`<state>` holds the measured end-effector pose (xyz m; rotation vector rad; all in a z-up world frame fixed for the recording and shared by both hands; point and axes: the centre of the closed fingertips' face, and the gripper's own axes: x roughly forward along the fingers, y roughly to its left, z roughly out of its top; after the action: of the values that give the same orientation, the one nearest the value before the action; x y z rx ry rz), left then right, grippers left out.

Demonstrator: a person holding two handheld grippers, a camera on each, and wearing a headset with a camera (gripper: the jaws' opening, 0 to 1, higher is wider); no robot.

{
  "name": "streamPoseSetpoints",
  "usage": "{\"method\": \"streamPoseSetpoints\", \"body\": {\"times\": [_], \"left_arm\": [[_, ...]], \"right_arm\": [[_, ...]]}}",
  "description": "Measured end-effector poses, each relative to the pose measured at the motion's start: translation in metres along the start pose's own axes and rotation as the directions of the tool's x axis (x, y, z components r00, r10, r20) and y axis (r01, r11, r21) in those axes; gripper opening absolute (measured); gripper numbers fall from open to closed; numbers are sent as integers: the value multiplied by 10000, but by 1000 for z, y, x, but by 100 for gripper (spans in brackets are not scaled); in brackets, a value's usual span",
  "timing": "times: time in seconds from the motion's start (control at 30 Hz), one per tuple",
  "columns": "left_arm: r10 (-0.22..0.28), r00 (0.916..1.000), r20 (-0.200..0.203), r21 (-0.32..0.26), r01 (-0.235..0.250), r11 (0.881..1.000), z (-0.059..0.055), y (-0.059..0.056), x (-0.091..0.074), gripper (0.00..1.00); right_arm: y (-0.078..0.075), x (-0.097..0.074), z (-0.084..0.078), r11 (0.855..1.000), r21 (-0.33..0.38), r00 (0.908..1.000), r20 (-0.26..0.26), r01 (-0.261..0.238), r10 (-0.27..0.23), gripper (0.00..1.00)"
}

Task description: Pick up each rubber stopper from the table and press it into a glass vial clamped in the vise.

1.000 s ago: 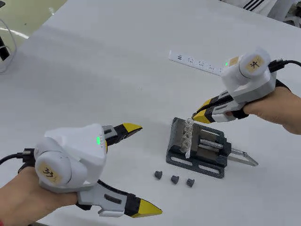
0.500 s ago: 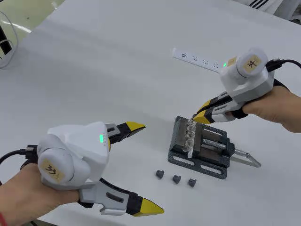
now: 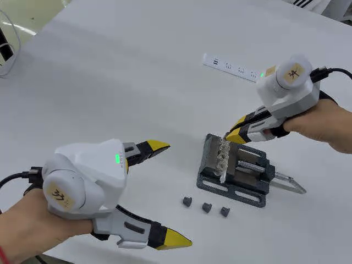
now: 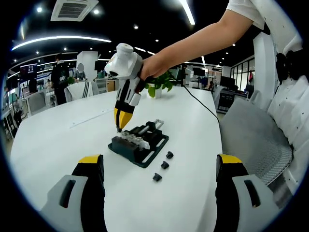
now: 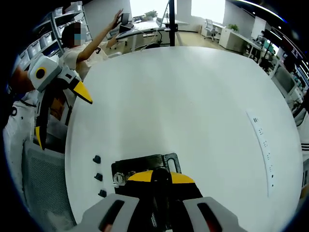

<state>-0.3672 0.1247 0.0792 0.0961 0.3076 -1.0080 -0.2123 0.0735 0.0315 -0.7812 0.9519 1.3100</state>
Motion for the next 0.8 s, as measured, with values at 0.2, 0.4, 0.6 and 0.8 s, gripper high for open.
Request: {"method": "streamPoseSetpoints", "body": {"times": [0.2,0.4,0.6,0.8], "left_arm": [[13,10000,38,-33,-13,10000,1,0,0,96],[28,10000,31,-34,-28,10000,0,0,-1,95],[30,10000,47,-47,-29,10000,0,0,-1,95],[30,10000,38,-88,-29,10000,-1,0,-1,94]], "right_arm": [[0,0,0,10000,52,10000,-24,-25,26,6],[1,0,-1,10000,8,9999,-147,-32,33,6],[0,1,-1,10000,-22,9996,-265,-2,1,6],[0,2,-1,10000,71,9983,-589,27,-23,6]]}}
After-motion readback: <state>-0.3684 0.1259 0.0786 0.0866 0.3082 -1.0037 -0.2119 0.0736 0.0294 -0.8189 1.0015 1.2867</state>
